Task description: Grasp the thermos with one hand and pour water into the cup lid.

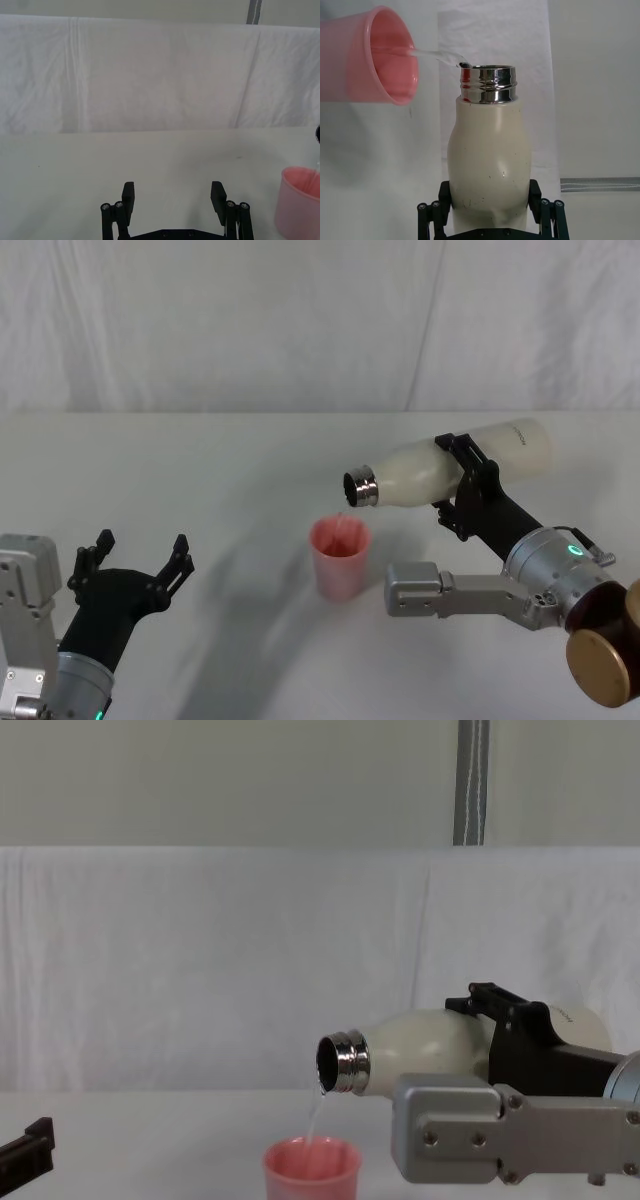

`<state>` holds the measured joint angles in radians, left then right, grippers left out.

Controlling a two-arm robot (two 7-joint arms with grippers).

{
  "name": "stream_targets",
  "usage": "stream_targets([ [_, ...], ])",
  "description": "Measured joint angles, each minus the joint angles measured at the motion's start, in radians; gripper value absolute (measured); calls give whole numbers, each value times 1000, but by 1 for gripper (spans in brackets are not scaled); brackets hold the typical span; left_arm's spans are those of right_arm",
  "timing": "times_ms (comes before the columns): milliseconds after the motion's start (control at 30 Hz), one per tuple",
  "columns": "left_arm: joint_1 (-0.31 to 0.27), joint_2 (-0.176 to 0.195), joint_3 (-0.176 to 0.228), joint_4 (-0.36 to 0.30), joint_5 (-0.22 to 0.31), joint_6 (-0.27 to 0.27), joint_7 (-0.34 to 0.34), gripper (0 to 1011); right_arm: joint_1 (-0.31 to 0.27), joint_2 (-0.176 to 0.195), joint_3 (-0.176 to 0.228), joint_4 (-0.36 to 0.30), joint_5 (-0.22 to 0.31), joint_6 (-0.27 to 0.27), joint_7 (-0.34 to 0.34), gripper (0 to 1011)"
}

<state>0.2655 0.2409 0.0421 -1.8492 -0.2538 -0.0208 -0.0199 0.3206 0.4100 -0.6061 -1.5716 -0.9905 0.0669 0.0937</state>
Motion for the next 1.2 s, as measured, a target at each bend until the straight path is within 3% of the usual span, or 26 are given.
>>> stream_targets([
  [1200,0,0,0,0,0,0,0,1001,-1,3,-2,-8,-17,11,-1,948],
])
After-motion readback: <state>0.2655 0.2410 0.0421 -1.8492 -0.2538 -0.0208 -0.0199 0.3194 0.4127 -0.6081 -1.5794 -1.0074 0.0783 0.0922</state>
